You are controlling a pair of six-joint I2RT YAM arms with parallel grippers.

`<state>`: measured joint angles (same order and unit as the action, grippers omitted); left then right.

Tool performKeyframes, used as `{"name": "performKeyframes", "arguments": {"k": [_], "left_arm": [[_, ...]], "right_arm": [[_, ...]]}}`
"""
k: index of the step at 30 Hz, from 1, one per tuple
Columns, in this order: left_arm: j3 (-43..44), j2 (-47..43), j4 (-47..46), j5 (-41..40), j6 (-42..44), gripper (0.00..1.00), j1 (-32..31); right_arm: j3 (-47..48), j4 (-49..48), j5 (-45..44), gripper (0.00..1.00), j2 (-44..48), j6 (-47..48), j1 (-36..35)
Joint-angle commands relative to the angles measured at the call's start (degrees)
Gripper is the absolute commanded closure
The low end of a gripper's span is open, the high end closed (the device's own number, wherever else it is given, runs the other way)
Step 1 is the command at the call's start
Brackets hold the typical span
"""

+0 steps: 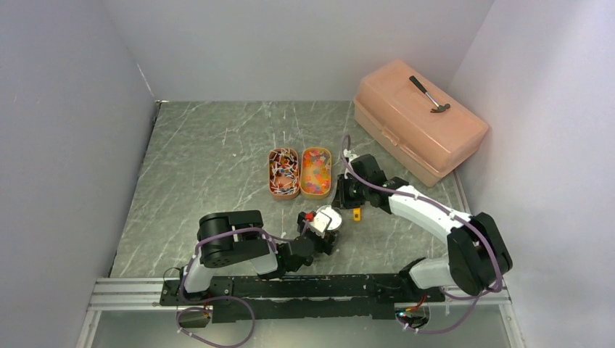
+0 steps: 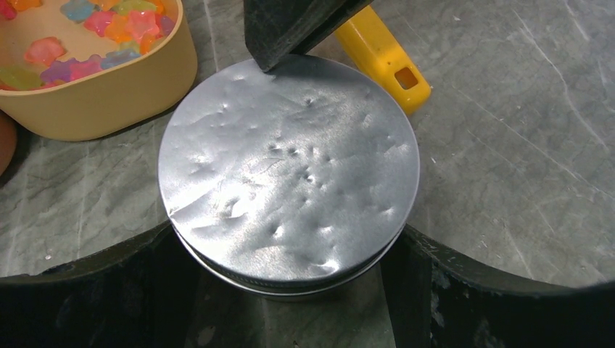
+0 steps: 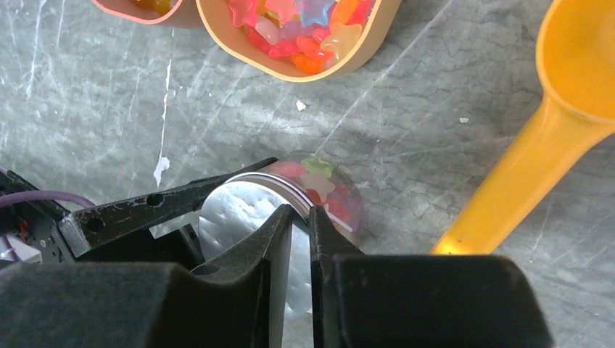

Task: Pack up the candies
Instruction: Screw the bottle lid onto the packing bottle.

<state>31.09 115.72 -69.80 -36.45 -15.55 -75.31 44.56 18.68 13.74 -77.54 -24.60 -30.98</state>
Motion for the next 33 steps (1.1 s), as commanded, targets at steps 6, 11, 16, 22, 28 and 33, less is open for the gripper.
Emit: {"name": "performKeyframes", "arguments": {"k": [6, 11, 16, 22, 28, 33], "left_arm": [[-2.36, 5.34, 18.32, 3.74, -5.75, 0.31, 0.34], [-2.24, 5.31, 19.18, 3.32, -6.37, 0.32, 0.66], [-1.96, 5.30, 20.08, 2.94, -6.68, 0.32, 0.86], [-1.41, 5.11, 21.45, 2.42, -6.75, 0.32, 0.85], [-0.73, 4.34, 23.43, 1.94, -6.77, 0.32, 0.86], [-0.64, 4.09, 23.78, 1.96, -6.80, 0.32, 0.86]], "right_arm": [[-9.19, 5.76, 2.21, 0.88, 8.78, -5.74, -6.24], [-13.51, 7.04, 1.36, 0.90, 13.53, -9.11, -8.43], [-16.81, 8.67, 1.74, 0.92, 18.20, -11.46, -9.59], [-19.41, 10.23, 2.05, 0.93, 22.70, -14.02, -10.86], [-15.60, 15.13, -0.68, 0.93, 27.98, -14.12, -10.94], [-9.94, 18.48, -4.76, 0.93, 29.08, -13.96, -11.02]]}}
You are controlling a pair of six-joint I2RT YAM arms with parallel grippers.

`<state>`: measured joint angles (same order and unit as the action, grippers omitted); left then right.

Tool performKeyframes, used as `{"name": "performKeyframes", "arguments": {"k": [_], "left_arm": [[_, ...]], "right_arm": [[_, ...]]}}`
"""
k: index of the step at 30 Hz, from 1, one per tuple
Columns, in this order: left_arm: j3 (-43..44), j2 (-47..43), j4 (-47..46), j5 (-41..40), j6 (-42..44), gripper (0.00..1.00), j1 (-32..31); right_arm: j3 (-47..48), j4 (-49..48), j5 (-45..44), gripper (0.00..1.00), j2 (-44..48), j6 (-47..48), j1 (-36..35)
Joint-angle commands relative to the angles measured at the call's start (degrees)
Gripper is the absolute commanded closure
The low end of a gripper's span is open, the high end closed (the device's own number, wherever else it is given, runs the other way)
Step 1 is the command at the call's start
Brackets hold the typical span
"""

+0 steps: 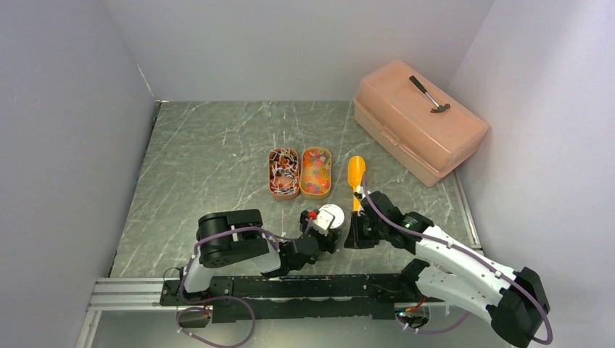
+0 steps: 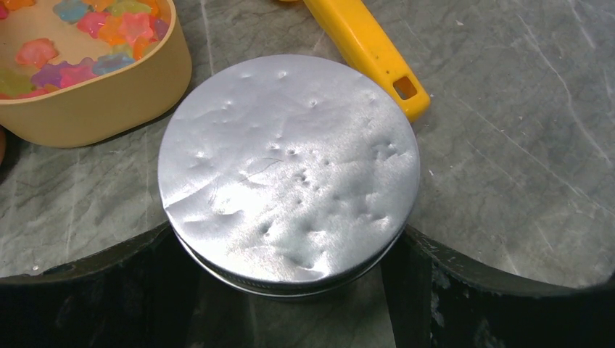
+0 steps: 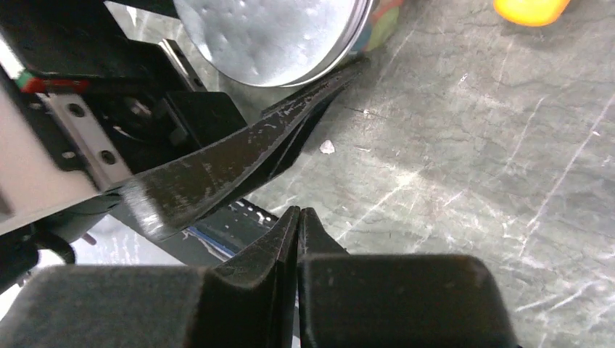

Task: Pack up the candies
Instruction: Screw the bottle lid onto the packing bottle.

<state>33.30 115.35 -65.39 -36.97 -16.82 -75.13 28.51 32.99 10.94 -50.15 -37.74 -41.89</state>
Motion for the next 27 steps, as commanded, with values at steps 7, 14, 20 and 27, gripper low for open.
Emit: {"name": "performKeyframes", "arguments": {"k": [7, 14, 20, 27], "left_arm": [[-2.24, 3.70, 21.01, 2.60, -5.05, 0.31, 0.67], [-1.56, -0.34, 26.71, 1.02, -4.19, 0.21, 0.53], [0.01, -6.68, 36.97, 1.75, -4.53, 0.06, 0.29], [1.65, -15.65, 50.85, 8.26, -6.65, 0.06, 0.25]], "right_arm": [[15.64, 8.01, -9.71, 0.87, -0.89, 2.38, -0.04], [19.92, 9.20, -13.39, 0.79, -2.48, 5.19, -0.01], [20.62, 9.91, -15.11, 0.75, -2.42, 6.47, 0.28], [20.68, 9.66, -15.45, 0.71, -2.37, 7.59, 0.96]]}}
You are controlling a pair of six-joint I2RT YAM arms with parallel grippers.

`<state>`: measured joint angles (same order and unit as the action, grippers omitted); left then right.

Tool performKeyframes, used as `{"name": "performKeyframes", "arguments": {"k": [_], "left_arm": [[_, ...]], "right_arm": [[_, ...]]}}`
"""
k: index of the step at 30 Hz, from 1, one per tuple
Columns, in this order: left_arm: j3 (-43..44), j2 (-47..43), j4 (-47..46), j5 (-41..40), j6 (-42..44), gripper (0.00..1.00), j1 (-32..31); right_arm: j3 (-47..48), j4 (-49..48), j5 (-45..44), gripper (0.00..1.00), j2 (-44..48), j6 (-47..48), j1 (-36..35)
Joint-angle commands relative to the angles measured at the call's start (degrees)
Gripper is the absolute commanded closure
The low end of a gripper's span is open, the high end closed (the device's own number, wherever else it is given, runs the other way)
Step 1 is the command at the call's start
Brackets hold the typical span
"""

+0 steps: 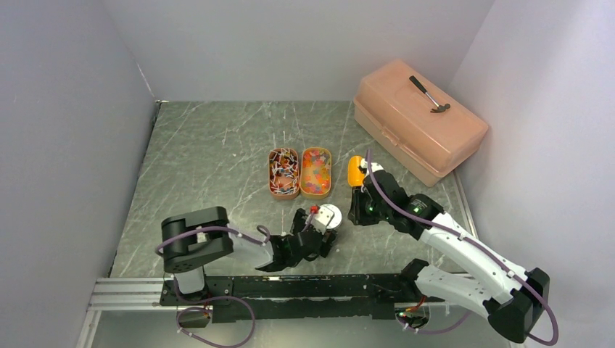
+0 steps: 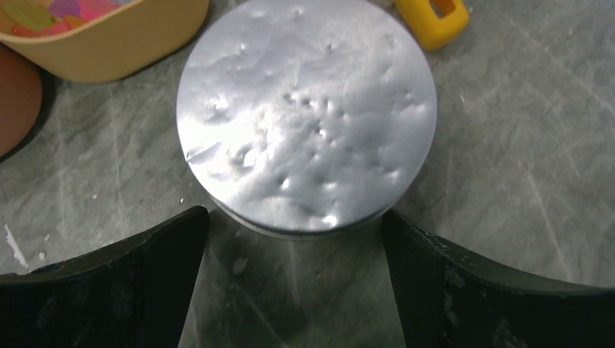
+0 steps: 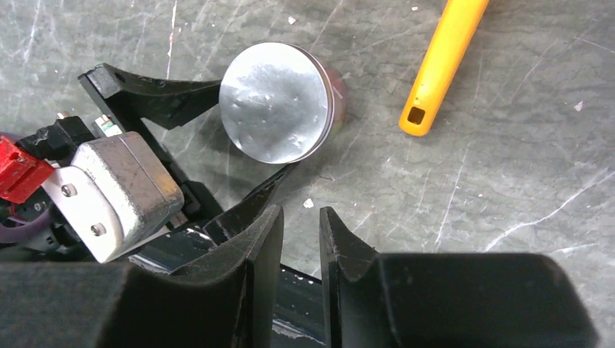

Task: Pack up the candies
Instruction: Screw the bottle lid onto the packing bottle, then reset both arms

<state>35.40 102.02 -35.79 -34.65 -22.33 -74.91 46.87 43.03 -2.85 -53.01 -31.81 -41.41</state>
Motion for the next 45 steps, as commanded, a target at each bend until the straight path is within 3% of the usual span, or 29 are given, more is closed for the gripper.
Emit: {"name": "performKeyframes", "arguments": {"k": [1, 11, 15, 19, 24, 27, 31, 33, 40, 45], "left_arm": [[-0.25, -3.73, 23.77, 6.92, -1.61, 0.06, -0.06], [1.57, -21.79, 47.99, 10.58, -8.06, 0.06, -0.11], [6.89, -25.97, 60.84, 9.44, -12.56, 0.06, 0.29], [14.21, -27.08, 73.55, 13.82, -17.04, 0.06, 5.13], [20.72, -28.56, 81.22, 18.09, -15.18, 0.06, 11.65], [23.54, -30.93, 81.99, 21.81, -11.85, 0.06, 16.92], [26.28, -34.73, 80.91, 30.89, -7.70, 0.06, 28.46], [28.92, -35.26, 81.47, 33.59, -5.65, 0.06, 32.90], [37.71, -35.31, 82.90, 24.09, -2.06, 0.06, 37.33], [39.64, -39.01, 80.07, 16.84, -1.13, 0.06, 37.56]], "right_arm": [[2.50, -0.36, -1.64, 0.71, 0.27, 1.86, 0.59], [4.89, -0.60, -2.36, 0.59, -1.74, 4.29, 1.70], [8.48, 0.39, -5.09, 0.45, -3.12, 5.55, 1.92], [11.38, 0.95, -6.45, 0.39, -4.91, 6.88, 2.50], [14.06, 1.23, -7.66, 0.32, -6.78, 7.46, 3.61], [15.13, 1.56, -9.40, 0.18, -8.09, 7.63, 4.67], [16.41, 1.56, -9.37, 0.13, -8.85, 8.54, 8.63], [16.40, 0.84, -8.34, 0.01, -8.70, 9.03, 11.17], [17.90, -0.29, -3.48, 0.00, -7.16, 6.69, 17.32], [18.88, -3.29, -5.79, 0.00, -0.80, 7.81, 17.67]]}}
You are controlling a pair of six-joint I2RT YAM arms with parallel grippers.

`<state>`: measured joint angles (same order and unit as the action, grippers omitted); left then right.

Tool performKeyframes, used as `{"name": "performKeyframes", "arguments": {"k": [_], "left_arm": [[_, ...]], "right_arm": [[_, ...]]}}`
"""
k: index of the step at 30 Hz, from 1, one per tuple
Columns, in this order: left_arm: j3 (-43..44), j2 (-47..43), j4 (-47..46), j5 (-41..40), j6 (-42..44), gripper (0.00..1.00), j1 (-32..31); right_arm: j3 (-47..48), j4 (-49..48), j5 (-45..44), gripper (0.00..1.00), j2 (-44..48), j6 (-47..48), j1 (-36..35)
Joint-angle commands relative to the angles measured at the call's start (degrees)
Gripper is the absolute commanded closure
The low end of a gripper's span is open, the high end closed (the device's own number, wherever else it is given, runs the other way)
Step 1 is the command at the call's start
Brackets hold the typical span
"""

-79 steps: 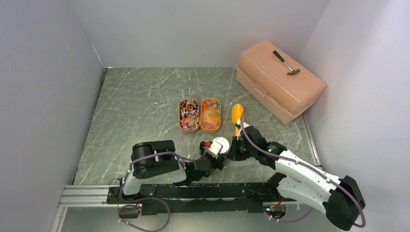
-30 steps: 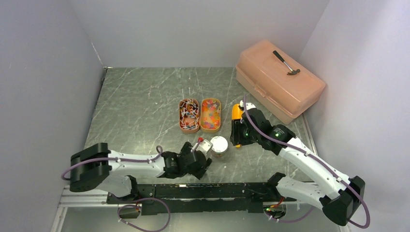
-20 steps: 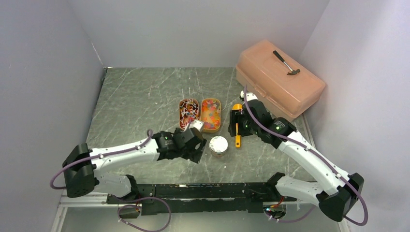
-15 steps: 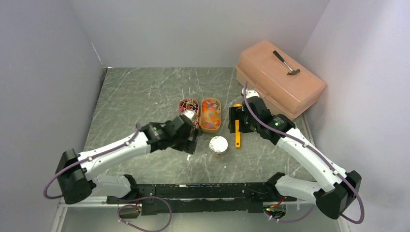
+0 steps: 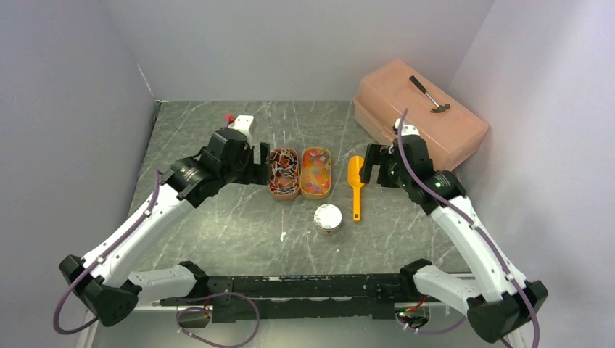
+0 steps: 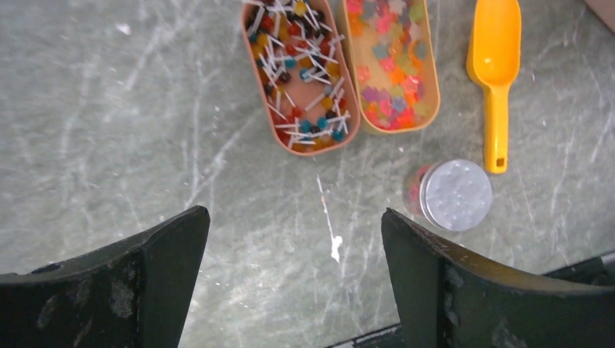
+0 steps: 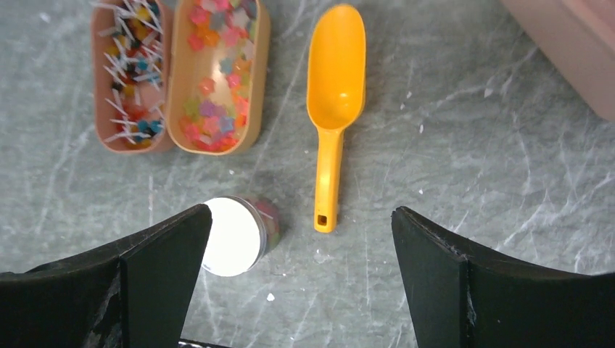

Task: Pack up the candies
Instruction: Reset both arms

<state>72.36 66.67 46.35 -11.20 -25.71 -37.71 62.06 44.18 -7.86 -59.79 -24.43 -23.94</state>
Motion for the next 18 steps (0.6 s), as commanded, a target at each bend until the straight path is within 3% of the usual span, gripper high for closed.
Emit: {"name": "performKeyframes", "arguments": {"k": [1, 10, 14, 18], "left_arm": [[3.01, -4.34, -2.44, -7.19, 2.59, 0.06, 0.37], [2.46, -12.01, -7.42, -9.04, 4.53, 0.06, 0.36], [1.57, -14.43, -9.28, -9.57, 5.47, 0.06, 0.38], [2.47, -14.07, -8.08, -9.46, 5.41, 0.06, 0.36]], "right_arm": [[3.80, -4.90, -1.63, 0.00, 7.10, 0.30, 0.20], [3.24, -8.18, -7.15, 0.00, 15.20, -1.00, 0.21], [2.47, -9.51, -3.42, 0.00, 17.78, 1.62, 0.15], [2.54, -9.52, -5.15, 0.00, 17.02, 0.27, 0.17]]}}
